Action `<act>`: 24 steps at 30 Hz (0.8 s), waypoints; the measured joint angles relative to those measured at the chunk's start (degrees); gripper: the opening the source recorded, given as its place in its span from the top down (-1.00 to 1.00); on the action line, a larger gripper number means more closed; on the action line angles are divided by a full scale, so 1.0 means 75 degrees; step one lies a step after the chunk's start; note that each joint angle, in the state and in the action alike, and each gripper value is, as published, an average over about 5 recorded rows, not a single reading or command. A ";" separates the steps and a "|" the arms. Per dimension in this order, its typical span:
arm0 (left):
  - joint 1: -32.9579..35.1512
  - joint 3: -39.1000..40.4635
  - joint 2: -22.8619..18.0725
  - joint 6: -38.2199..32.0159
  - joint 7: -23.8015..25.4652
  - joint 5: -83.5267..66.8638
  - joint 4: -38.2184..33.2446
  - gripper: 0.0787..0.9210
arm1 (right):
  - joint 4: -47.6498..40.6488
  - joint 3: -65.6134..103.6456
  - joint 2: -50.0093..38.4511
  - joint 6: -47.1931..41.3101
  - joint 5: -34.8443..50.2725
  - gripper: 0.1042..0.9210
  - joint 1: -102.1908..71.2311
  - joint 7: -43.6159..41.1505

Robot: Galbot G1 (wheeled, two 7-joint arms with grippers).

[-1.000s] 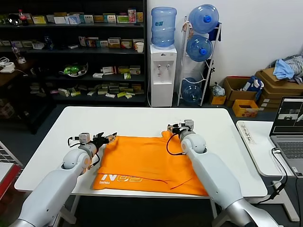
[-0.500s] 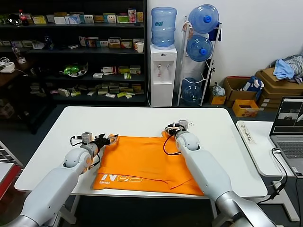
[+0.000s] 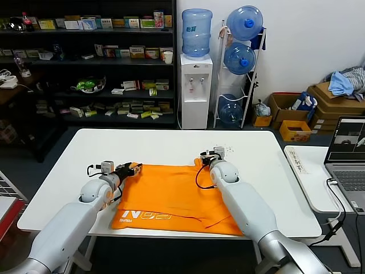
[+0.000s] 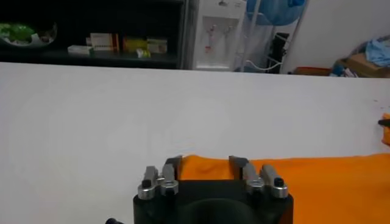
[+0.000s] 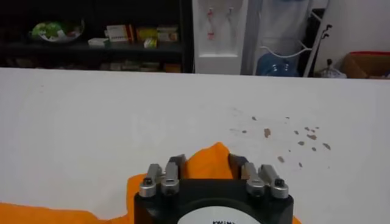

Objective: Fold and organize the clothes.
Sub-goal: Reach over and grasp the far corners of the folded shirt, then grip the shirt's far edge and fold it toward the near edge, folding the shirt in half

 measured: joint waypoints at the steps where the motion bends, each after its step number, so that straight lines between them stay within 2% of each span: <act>1: 0.0000 0.0000 -0.0007 -0.0009 -0.0003 0.0017 0.0009 -0.02 | 0.0007 -0.0003 -0.0007 0.0000 0.0008 0.23 -0.0006 0.0006; 11: 0.0005 -0.0003 -0.0060 -0.0119 -0.0040 0.0137 0.0032 0.68 | 0.0170 -0.0023 -0.0118 0.0069 0.0138 0.90 -0.0101 0.0076; 14: 0.0033 -0.0031 -0.0072 -0.0170 -0.0052 0.0175 0.0007 0.86 | 0.0282 -0.0024 -0.0174 0.0121 0.0213 0.95 -0.0158 0.0104; 17: 0.0090 -0.0092 -0.0077 -0.0232 -0.0053 0.0233 -0.0042 0.95 | 0.0485 -0.0020 -0.0265 0.0213 0.0309 0.95 -0.0246 0.0111; 24: 0.0422 -0.0440 0.0007 -0.0469 -0.0041 0.0511 -0.0450 0.96 | 0.1492 0.0031 -0.0691 0.0484 0.0597 0.95 -0.0625 0.0217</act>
